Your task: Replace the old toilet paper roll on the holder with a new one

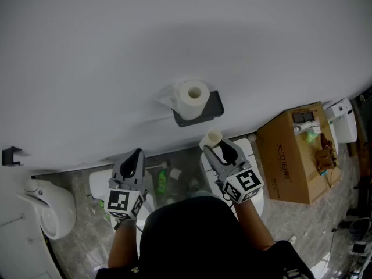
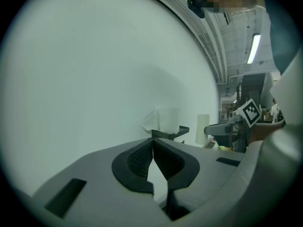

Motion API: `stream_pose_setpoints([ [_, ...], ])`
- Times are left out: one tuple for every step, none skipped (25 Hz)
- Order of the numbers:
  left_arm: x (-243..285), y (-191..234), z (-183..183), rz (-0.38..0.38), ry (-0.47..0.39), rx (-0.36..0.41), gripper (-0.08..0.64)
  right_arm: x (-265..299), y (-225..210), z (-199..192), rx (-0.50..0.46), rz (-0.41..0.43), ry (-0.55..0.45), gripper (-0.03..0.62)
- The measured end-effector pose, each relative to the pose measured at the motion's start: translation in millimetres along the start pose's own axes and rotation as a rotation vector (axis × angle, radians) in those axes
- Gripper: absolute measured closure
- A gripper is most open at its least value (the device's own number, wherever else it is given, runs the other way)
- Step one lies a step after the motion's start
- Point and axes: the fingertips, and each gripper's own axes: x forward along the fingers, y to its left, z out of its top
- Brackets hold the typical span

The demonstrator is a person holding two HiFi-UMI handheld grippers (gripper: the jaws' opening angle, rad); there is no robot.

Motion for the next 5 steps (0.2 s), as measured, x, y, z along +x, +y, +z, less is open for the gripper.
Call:
stream_pose_setpoints([
  [0.2, 0.9, -0.9, -0.001, 0.002, -0.003, 0.545, 0.1, -0.1, -0.6, 0.001, -0.002, 0.001, 0.422],
  [0.4, 1.7, -1.8, -0.001, 0.004, -0.005, 0.545, 0.2, -0.1, -1.1, 0.002, -0.004, 0.001, 0.422],
  [0.6, 2.4, -2.6, -0.002, 0.006, -0.007, 0.545, 0.3, -0.1, -1.5, 0.002, -0.005, 0.002, 0.422],
  [0.8, 3.0, -3.4, -0.003, 0.007, -0.009, 0.545, 0.4, 0.0, -1.9, 0.002, -0.007, 0.002, 0.422],
  [0.9, 3.5, -4.1, -0.003, 0.009, -0.01, 0.545, 0.5, 0.1, -2.2, 0.002, -0.008, 0.002, 0.422],
])
